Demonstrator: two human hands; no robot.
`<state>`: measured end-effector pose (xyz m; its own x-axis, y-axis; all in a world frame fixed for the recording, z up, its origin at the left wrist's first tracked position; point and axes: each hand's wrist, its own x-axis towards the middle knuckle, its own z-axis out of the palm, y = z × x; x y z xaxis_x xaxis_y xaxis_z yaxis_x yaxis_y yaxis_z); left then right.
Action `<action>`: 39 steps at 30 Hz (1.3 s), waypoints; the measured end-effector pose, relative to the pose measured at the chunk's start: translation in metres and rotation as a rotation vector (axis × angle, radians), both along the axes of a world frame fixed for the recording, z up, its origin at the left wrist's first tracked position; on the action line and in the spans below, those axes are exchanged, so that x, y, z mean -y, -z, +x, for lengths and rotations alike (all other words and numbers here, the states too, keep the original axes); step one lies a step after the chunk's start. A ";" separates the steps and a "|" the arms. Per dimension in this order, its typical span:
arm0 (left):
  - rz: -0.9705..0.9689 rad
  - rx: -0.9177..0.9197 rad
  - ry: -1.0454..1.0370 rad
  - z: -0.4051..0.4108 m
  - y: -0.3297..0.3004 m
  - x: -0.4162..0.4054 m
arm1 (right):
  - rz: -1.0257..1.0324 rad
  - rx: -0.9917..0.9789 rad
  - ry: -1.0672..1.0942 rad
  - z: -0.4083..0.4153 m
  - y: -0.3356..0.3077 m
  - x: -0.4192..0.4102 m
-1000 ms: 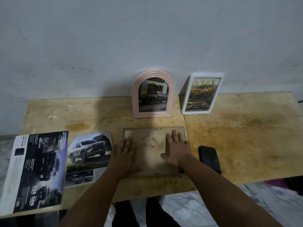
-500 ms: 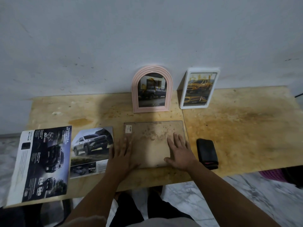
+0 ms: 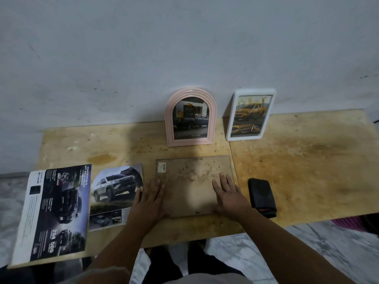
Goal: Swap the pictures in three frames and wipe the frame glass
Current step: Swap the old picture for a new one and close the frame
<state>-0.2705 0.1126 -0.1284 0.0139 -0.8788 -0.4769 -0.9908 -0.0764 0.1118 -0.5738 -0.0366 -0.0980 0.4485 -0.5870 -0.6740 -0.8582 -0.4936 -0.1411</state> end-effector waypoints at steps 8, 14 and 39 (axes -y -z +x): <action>0.018 0.019 0.006 -0.002 -0.005 0.000 | -0.007 -0.035 0.004 0.001 0.001 -0.001; 0.122 -0.015 -0.032 -0.003 -0.018 0.008 | 0.052 0.034 0.044 0.002 -0.014 0.007; -0.043 -0.691 -0.811 -0.012 -0.062 0.004 | 0.189 0.669 1.009 -0.038 -0.041 0.005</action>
